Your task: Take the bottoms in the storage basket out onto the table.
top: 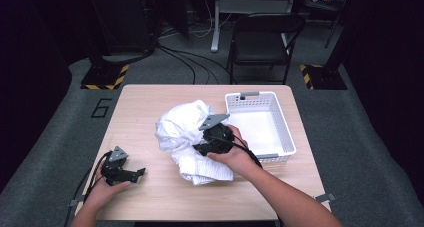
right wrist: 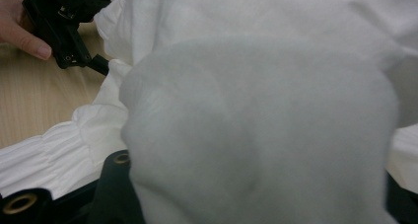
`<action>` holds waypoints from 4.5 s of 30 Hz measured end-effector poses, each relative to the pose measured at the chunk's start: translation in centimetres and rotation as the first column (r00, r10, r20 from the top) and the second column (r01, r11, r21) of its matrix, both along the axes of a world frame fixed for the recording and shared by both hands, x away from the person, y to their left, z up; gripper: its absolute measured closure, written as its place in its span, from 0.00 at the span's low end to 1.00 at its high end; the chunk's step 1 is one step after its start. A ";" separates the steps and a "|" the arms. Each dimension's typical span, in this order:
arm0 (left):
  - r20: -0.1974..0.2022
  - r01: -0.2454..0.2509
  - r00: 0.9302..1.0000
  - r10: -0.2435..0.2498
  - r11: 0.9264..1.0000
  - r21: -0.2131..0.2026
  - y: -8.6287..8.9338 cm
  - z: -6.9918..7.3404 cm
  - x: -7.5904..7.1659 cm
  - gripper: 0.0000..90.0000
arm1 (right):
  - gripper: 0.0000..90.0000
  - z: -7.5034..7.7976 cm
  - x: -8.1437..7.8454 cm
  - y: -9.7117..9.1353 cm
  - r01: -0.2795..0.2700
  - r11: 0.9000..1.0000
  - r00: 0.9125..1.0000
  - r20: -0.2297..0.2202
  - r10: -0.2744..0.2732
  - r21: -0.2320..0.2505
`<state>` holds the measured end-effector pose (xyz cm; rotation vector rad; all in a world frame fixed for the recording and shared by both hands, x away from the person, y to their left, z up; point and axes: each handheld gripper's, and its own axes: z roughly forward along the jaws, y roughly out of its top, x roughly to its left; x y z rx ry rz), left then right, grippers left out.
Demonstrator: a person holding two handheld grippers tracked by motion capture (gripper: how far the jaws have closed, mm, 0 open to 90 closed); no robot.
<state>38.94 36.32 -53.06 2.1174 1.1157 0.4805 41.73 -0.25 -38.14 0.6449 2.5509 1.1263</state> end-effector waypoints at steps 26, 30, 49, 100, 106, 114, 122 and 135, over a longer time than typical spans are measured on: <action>-0.001 0.000 1.000 0.000 1.000 0.000 0.0 0.0 0.0 0.03 | 0.49 -2.6 -0.6 1.3 0.009 1.000 0.999 -0.033 -0.009 -0.002; -0.001 0.000 1.000 0.000 1.000 -0.002 0.0 0.0 0.0 0.03 | 0.49 -3.0 -0.7 1.5 0.021 1.000 0.999 -0.043 -0.021 -0.006; 0.001 -0.003 1.000 0.003 1.000 -0.006 0.0 0.0 0.0 0.03 | 0.49 -5.1 -0.7 2.4 0.035 0.999 0.998 -0.052 -0.036 -0.019; 0.011 -0.002 1.000 0.002 1.000 -0.009 -0.1 -0.1 -0.2 0.03 | 0.12 -9.7 0.5 3.5 0.092 0.994 0.980 -0.174 -0.101 -0.060; 0.011 -0.004 1.000 0.004 1.000 -0.010 -0.1 -0.1 -0.2 0.03 | 0.06 -8.9 0.4 3.4 0.090 0.995 0.981 -0.166 -0.097 -0.046; 0.010 -0.002 1.000 0.002 1.000 -0.008 -0.1 -0.1 -0.2 0.03 | 0.05 -7.7 0.1 3.1 0.096 0.995 0.982 -0.162 -0.098 -0.019; 0.010 -0.002 1.000 0.002 1.000 -0.007 -0.1 -0.1 -0.2 0.03 | 0.05 -6.4 -0.2 2.4 0.091 0.996 0.984 -0.156 -0.089 0.004; 0.011 -0.003 1.000 0.003 1.000 -0.009 -0.1 -0.1 -0.2 0.03 | 0.08 -4.9 -0.6 1.0 0.066 0.998 0.986 -0.156 -0.064 0.008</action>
